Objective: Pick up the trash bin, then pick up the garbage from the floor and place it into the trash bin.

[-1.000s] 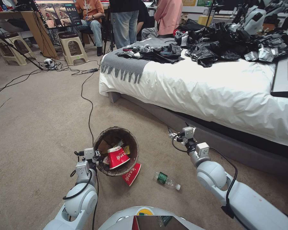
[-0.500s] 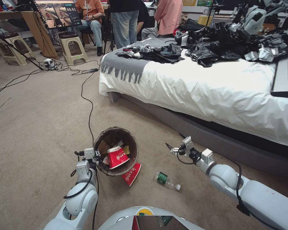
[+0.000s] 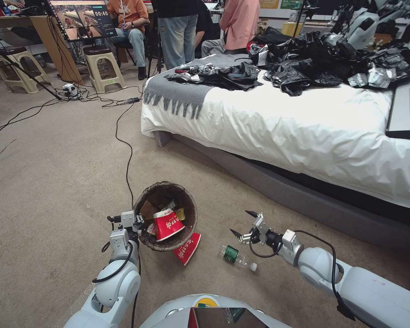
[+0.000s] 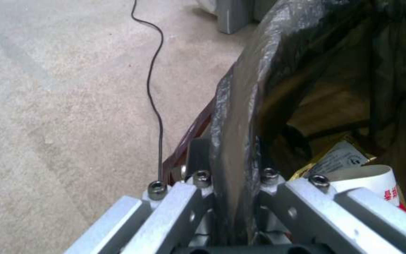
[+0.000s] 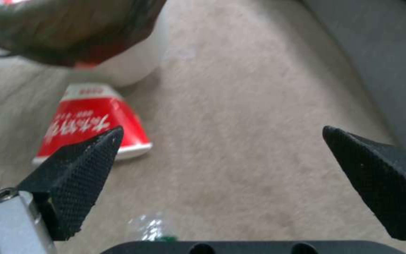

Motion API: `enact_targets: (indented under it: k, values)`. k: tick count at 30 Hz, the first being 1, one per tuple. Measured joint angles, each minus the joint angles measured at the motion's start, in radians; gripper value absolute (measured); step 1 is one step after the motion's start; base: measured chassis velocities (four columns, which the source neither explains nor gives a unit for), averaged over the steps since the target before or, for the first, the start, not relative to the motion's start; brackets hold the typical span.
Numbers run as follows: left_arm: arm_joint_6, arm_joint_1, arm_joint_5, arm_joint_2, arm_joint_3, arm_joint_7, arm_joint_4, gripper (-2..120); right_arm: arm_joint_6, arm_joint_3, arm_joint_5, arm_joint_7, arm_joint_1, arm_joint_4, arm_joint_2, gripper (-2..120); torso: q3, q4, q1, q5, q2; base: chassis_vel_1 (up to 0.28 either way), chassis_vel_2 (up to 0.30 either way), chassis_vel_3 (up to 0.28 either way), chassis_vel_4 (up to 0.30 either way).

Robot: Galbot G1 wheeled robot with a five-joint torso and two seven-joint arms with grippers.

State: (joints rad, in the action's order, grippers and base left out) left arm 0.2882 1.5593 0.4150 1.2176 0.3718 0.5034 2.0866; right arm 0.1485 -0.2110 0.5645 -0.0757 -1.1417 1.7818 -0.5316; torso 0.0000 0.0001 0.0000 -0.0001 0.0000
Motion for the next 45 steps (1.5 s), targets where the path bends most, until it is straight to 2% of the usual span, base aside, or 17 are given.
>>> enact_targets:
  k: [7, 11, 45]
  values:
    - [-0.002, -0.001, -0.001, 0.002, 0.000, -0.001, -0.003, 0, 0.009, -0.067, -0.035, -0.027, 0.031, -0.055, -0.029, 100, 0.000, 0.0000, 0.000, 0.0000, 0.000, 0.000, 0.000, 0.000, 0.000]
    - [-0.002, -0.006, 0.001, 0.002, -0.002, -0.001, -0.004, 0, 0.013, -0.114, -0.056, -0.031, 0.059, -0.125, -0.076, 100, 0.000, 0.0000, 0.000, 0.0000, 0.000, 0.000, 0.000, 0.000, 0.000]
    - [-0.002, -0.011, 0.004, 0.006, -0.003, -0.001, -0.005, 0, 0.028, -0.175, -0.131, -0.041, 0.067, -0.361, -0.235, 100, 0.000, -0.0001, 0.000, 0.0000, 0.000, 0.000, 0.000, 0.000, 0.000]
